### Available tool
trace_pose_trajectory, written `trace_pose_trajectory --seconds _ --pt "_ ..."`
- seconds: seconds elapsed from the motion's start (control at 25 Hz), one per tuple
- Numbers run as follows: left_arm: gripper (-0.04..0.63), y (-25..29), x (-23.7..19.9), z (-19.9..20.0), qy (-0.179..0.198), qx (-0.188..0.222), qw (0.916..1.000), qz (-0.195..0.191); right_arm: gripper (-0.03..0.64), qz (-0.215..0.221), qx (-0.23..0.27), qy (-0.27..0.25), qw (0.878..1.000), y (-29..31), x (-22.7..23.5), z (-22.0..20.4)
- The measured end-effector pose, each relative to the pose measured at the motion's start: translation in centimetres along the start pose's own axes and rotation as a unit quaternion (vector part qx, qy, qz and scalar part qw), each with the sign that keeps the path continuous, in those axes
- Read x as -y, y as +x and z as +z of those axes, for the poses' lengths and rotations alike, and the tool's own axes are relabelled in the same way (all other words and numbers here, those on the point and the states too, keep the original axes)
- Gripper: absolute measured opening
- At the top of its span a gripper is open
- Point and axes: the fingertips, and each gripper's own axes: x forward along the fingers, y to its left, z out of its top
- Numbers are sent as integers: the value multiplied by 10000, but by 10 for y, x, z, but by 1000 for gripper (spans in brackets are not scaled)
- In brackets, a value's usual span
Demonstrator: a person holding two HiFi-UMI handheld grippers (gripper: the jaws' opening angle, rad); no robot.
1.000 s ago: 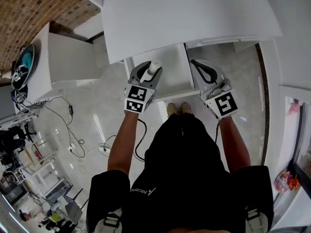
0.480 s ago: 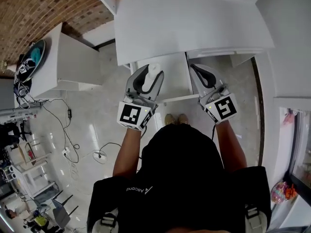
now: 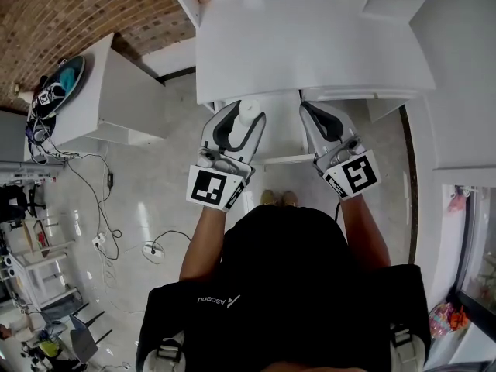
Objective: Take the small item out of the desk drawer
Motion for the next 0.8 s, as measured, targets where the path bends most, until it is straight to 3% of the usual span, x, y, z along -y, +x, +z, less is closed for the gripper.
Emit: trace_pose_trajectory --seconds 0.8 --pt "172 -18 1 14 107 76 9999 -35 0 -41 121 -164 9998 -2 -17 17"
